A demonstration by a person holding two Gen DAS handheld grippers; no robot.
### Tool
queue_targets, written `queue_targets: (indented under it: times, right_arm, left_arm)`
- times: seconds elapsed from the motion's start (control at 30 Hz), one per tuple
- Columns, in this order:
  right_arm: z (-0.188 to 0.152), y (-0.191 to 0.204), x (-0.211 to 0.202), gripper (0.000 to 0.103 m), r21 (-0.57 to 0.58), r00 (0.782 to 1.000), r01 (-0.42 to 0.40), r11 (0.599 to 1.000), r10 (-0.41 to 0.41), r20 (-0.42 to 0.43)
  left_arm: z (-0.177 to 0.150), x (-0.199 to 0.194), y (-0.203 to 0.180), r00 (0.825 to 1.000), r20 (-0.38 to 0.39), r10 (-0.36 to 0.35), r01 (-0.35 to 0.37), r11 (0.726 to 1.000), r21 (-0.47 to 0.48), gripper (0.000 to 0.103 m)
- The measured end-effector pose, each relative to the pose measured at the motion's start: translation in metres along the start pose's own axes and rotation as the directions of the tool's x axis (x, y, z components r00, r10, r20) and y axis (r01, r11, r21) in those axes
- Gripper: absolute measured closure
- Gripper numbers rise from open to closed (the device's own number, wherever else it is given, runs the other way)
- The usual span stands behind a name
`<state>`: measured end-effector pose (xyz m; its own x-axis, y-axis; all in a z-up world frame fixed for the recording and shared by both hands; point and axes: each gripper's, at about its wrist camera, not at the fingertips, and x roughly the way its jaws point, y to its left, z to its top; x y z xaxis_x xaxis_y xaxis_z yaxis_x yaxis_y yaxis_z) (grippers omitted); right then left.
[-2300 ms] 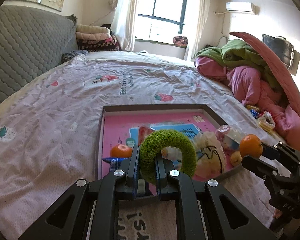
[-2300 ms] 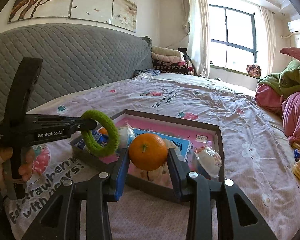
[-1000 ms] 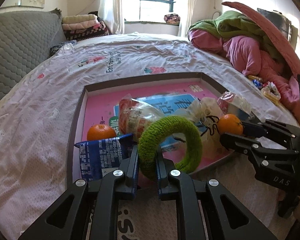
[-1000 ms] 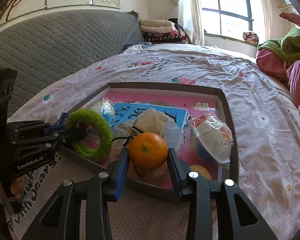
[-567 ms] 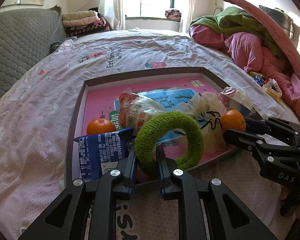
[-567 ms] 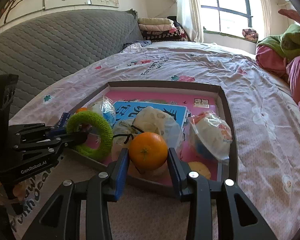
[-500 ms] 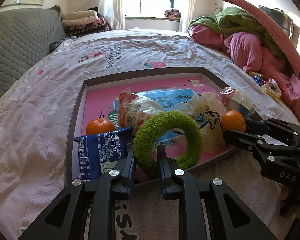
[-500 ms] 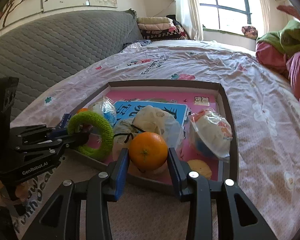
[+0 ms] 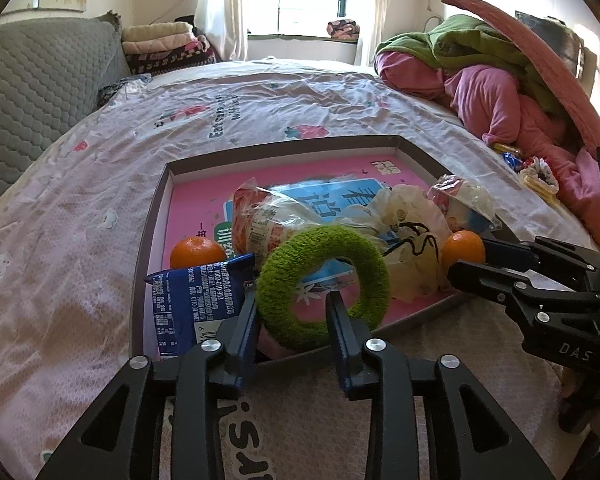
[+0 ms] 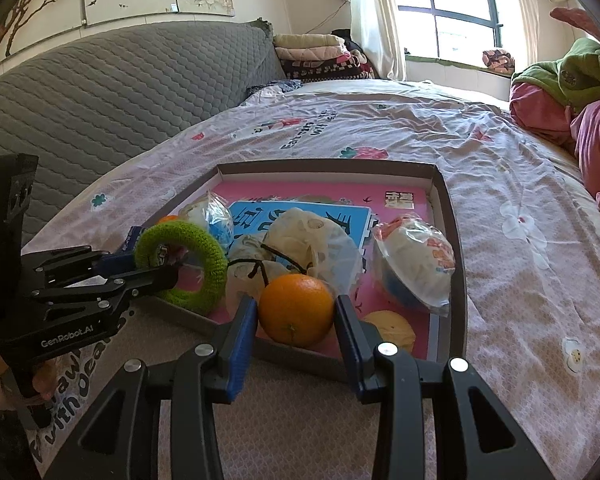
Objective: Organize objects
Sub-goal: 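Lower the green ring into the tray and open the left tool while the right tool releases the orange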
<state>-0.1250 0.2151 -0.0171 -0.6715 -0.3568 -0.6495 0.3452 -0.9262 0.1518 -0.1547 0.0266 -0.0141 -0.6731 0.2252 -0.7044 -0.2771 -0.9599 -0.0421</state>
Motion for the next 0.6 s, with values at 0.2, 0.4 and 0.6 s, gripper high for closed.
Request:
queue_targets:
  times: [0.2,0.4,0.6]
  right_arm:
    - [-0.002,-0.002,-0.005,0.064,0.001,1.000,0.006,1.000,-0.006,0.004]
    - [-0.003,-0.001,-0.008,0.063,-0.002,1.000,0.016,1.000,-0.016,0.011]
    - [-0.003,0.000,-0.009,0.063,-0.002,1.000,0.017,1.000,-0.017,0.011]
  left_arm:
    - [-0.001,-0.006,-0.003,1.000,0.004,-0.003,0.003,1.000,0.005,0.058]
    - [0.000,-0.009,-0.005,1.000,0.007,0.001,-0.001,1.000,0.010,0.053]
    - [0.001,-0.014,-0.004,1.000,0.015,0.020,-0.020,1.000,-0.001,0.042]
